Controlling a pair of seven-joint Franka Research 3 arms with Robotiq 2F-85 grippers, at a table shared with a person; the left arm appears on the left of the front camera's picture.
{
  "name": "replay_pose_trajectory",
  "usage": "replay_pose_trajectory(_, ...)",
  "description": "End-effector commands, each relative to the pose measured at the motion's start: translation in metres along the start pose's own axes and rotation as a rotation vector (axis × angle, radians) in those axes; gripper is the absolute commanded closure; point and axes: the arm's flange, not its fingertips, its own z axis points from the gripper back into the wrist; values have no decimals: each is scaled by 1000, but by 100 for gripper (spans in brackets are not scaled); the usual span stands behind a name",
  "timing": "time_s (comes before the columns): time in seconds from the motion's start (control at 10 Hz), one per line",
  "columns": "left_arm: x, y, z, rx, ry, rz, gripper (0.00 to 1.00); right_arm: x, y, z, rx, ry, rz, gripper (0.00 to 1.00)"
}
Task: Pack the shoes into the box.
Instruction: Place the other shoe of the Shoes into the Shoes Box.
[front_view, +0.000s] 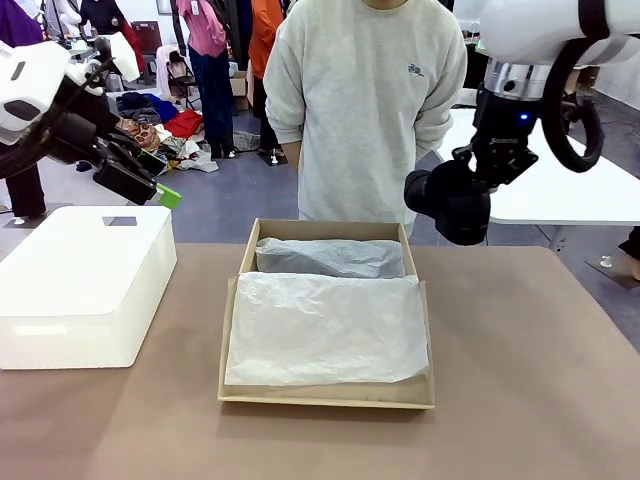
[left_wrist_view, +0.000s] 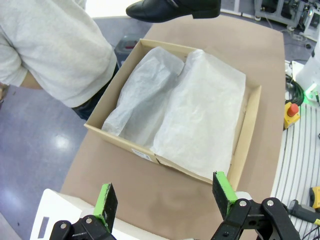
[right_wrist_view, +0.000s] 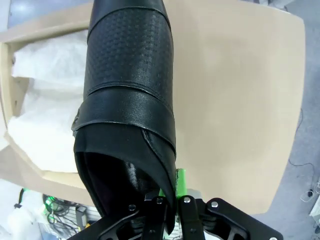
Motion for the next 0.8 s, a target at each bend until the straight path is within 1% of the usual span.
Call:
replay_pose_trajectory(0.0, 0, 0, 1, -8, -7, -1, 0, 2, 16, 8, 6, -43, -11, 100)
replay_pose_trajectory(0.1, 0, 0, 1, -8, -7, -1, 0, 0, 0, 0, 0, 0, 0, 100)
replay_pose_trajectory(0.6, 0, 0, 1, -8, -7, -1, 0, 0, 0, 0, 0, 0, 0, 100)
replay_pose_trajectory(0.7, 0, 0, 1, -8, -7, -1, 0, 1, 3, -5, -2, 5, -9, 100)
